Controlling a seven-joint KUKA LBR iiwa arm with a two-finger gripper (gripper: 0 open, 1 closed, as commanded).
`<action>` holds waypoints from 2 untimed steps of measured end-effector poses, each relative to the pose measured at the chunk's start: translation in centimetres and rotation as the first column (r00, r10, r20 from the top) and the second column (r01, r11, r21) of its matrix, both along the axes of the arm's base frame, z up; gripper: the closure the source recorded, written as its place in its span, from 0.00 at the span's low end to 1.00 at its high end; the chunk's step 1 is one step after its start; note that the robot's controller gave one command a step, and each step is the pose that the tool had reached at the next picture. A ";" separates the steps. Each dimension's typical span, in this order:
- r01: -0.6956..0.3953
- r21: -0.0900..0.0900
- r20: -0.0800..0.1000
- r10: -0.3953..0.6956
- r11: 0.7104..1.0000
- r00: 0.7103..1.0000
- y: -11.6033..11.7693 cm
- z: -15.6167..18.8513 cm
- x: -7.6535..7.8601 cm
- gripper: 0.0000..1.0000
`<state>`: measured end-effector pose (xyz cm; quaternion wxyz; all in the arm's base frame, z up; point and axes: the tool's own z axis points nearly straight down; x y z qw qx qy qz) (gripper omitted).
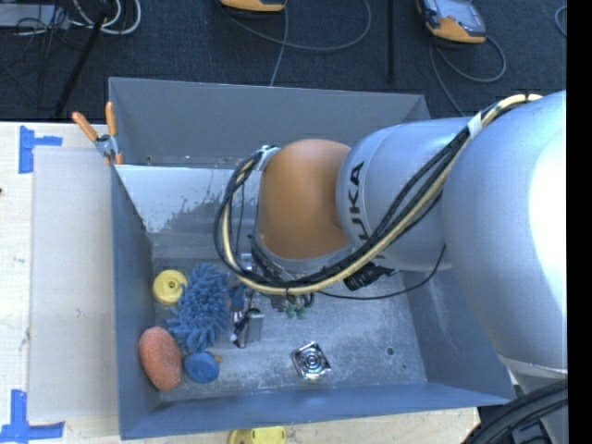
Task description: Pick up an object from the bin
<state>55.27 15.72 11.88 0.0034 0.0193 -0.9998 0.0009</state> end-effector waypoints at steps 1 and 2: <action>0.034 0.005 0.017 -0.035 0.999 0.999 -0.1 1.2 -0.2 1.00; -0.029 0.004 0.012 0.029 1.000 1.000 1.9 16.2 -1.4 1.00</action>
Offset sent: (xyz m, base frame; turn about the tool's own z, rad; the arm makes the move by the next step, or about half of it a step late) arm -0.0154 0.0191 0.1598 -0.0308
